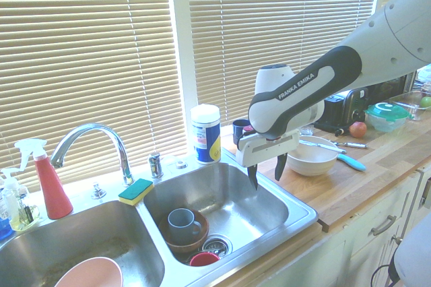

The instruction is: Put the knife into the sink

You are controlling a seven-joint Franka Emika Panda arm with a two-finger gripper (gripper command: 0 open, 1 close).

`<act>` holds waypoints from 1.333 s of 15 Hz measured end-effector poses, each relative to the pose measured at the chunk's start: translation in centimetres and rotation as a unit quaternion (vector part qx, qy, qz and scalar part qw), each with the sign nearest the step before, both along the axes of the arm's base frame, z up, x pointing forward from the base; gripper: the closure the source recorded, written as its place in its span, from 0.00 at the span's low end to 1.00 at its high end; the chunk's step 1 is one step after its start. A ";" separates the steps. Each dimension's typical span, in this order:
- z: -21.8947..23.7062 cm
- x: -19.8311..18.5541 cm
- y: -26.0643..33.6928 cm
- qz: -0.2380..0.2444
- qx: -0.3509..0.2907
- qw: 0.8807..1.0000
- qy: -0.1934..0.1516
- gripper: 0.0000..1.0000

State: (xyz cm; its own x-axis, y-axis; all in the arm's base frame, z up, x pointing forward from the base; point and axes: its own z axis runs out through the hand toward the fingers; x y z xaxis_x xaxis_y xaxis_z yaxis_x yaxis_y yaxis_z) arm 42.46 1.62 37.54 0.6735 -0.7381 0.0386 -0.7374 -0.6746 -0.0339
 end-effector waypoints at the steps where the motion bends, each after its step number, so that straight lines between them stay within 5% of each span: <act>1: 0.0 0.0 0.0 -0.001 0.000 1.000 0.000 0.00; 6: 2.2 0.1 -1.6 0.060 0.001 0.998 0.006 0.00; 13: 8.7 -0.9 -12.6 0.180 -0.024 0.983 0.010 0.00; 20: 5.7 0.6 -23.9 0.132 -0.017 0.991 0.016 0.00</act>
State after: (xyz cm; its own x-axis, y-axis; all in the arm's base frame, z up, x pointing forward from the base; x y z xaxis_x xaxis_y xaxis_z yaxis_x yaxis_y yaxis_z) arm 43.03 -22.33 43.25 0.8445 -0.5344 0.0353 -0.5350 -0.8447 0.0127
